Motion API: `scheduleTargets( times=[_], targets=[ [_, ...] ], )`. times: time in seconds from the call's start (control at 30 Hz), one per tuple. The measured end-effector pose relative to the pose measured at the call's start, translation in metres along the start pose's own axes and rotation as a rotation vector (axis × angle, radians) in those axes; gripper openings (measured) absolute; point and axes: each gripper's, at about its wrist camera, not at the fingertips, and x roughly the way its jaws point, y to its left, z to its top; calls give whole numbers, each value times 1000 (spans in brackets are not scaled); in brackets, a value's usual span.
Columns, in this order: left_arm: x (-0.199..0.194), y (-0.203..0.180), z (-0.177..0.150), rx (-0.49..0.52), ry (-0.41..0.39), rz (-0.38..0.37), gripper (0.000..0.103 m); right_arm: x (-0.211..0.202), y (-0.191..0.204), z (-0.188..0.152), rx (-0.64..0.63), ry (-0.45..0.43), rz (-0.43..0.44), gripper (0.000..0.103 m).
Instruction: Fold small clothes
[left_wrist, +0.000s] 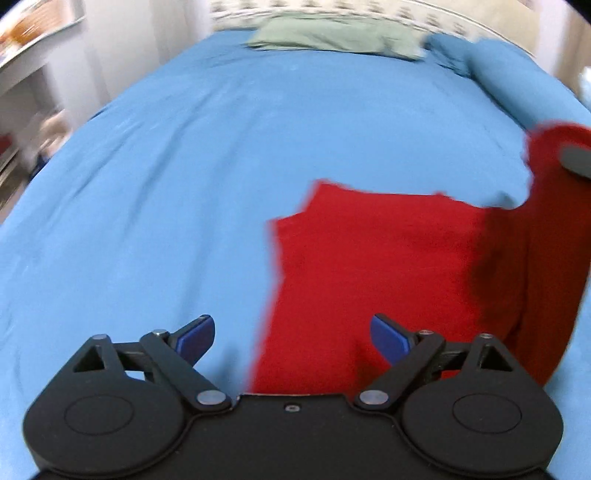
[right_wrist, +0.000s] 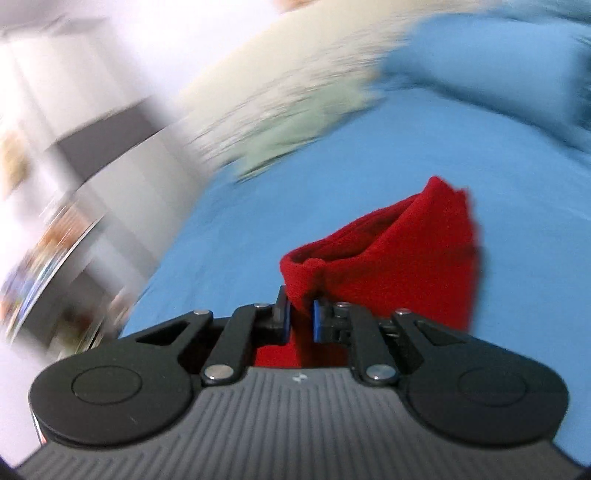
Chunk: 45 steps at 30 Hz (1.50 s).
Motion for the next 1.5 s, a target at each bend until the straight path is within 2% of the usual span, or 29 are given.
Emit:
scheduleTargets(
  times=[0.07, 0.13, 0.23, 0.27, 0.33, 0.4, 0.5, 0.57, 0.63, 0.73, 0.77, 0.83, 0.9, 1.0, 1.07, 1.1, 1.2, 1.27, 1.33, 1.37, 1.4, 1.43, 1.5],
  targets=[
    [-4, 32, -17, -60, 18, 28, 94, 29, 35, -21, -138, 90, 102, 26],
    [0, 58, -35, -118, 44, 54, 94, 61, 51, -51, -220, 188, 160, 25],
    [10, 84, -57, -194, 94, 73, 94, 105, 57, -101, -316, 342, 154, 25],
    [7, 91, -63, -212, 101, 74, 94, 113, 55, -109, -313, 365, 154, 25],
    [7, 99, -70, -240, 111, 75, 94, 114, 53, -113, -291, 363, 150, 25],
    [4, 104, -74, -252, 102, 71, 94, 105, 56, -104, -281, 324, 171, 25],
    [2, 112, -78, -256, 90, 70, 94, 87, 71, -93, -336, 282, 224, 25],
    [4, 112, -80, -259, 92, 70, 94, 84, 80, -99, -391, 330, 257, 25],
    [7, 111, -80, -260, 100, 69, 94, 95, 81, -118, -468, 397, 224, 26],
    [9, 113, -78, -265, 110, 67, 94, 105, 75, -130, -461, 442, 188, 38],
    [8, 114, -78, -270, 109, 61, 94, 103, 73, -129, -436, 442, 188, 53],
    [3, 116, -77, -278, 101, 46, 94, 83, 67, -122, -406, 386, 196, 86],
    [0, 116, -74, -278, 90, 40, 94, 54, 64, -116, -432, 317, 167, 92],
    [-12, 108, -68, -281, 70, 23, 94, 22, 57, -119, -448, 274, 50, 92],
    [-16, 100, -63, -279, 62, -2, 94, 4, 45, -120, -449, 258, -76, 92],
    [-17, 95, -61, -274, 60, -10, 94, -1, 38, -125, -458, 264, -150, 92],
    [-13, 78, -54, -238, 59, -22, 94, -4, 19, -142, -487, 314, -272, 88],
    [-9, 68, -50, -216, 56, -23, 94, 4, 7, -152, -484, 338, -333, 80],
    [-4, 63, -47, -207, 55, -30, 94, 12, -6, -159, -458, 353, -368, 64],
    [-2, 60, -46, -203, 56, -33, 94, 17, -10, -162, -442, 352, -378, 58],
    [0, 58, -45, -199, 55, -34, 94, 20, -13, -161, -419, 351, -382, 46],
    [1, 56, -44, -193, 55, -35, 94, 21, -17, -159, -385, 338, -381, 38],
    [4, 53, -42, -184, 54, -34, 94, 18, -27, -155, -310, 311, -383, 29]
  ],
)
